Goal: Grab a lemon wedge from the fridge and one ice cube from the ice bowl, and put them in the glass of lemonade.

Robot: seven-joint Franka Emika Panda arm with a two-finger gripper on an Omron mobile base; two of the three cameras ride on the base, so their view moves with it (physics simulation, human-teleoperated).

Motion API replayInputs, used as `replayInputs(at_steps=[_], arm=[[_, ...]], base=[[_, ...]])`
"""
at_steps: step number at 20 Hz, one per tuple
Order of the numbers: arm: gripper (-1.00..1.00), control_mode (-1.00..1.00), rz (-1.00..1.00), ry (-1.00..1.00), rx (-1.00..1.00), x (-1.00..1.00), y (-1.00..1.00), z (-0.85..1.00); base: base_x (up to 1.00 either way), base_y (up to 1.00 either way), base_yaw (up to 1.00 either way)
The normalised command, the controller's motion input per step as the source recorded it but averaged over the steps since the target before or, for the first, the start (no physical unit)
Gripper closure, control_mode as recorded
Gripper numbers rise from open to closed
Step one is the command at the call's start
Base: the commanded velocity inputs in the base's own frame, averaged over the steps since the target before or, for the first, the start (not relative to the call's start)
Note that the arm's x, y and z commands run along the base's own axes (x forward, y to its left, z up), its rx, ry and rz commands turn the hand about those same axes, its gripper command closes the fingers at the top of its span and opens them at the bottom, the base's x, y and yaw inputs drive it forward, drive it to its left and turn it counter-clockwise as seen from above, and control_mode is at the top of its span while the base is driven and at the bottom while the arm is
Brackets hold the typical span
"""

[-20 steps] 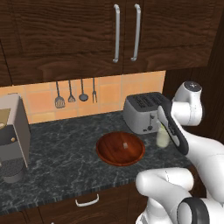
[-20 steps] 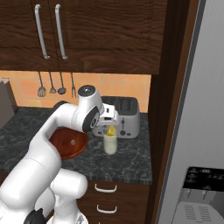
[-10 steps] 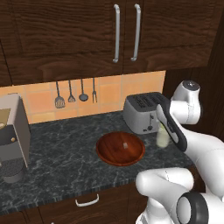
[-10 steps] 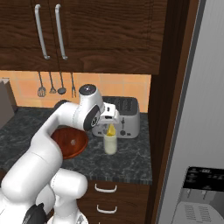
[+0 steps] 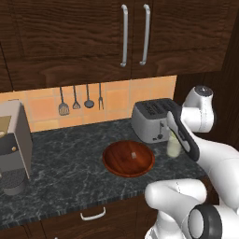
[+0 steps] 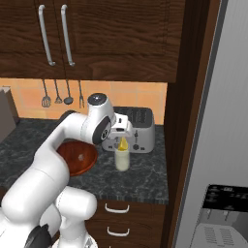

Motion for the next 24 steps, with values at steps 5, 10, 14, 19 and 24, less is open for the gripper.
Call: replayInputs(at_steps=[5, 10, 14, 19, 24], arm=[[1.0, -1.0, 0.0, 0.01, 0.0, 0.28, 0.0, 0.0], [1.0, -1.0, 0.0, 0.1, 0.0, 0.18, -0.01, 0.0], [1.0, -1.0, 0.0, 0.14, 0.0, 0.11, -0.06, 0.0], [1.0, -1.0, 0.0, 0.15, -0.01, 0.05, 0.0, 0.0], [1.0, -1.0, 0.0, 0.11, -0.01, 0.13, -0.01, 0.0]], base=[[0.0, 0.0, 0.0], [0.0, 0.0, 0.0], [0.0, 0.0, 0.0], [0.0, 0.0, 0.0], [0.0, 0.0, 0.0]])
